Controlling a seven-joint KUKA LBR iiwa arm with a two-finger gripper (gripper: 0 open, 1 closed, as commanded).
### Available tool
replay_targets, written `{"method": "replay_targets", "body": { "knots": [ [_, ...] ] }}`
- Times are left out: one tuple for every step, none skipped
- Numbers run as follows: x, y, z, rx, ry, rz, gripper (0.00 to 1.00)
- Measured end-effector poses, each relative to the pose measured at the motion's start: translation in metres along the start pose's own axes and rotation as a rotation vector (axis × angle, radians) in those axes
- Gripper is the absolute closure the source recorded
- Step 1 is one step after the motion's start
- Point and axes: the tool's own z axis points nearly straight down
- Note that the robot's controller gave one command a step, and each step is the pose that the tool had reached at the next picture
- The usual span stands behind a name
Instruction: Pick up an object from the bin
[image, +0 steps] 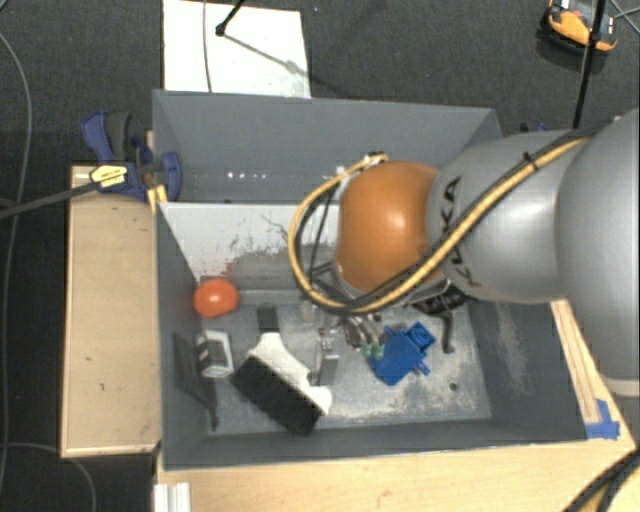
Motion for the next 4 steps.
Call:
{"method": "replay_targets", "body": {
  "knots": [
    [-0.002,-0.001,-0.004,-0.001,-0.008,0.004,0.00],
    [0.017,0.010,0.037,-0.002,-0.012,-0.030,0.00],
    [0.032,0.066,0.067,-0.006,-0.021,0.096,1.00],
    [0.032,0.066,0.067,-0.006,-0.020,0.101,1.00]
  ]
}}
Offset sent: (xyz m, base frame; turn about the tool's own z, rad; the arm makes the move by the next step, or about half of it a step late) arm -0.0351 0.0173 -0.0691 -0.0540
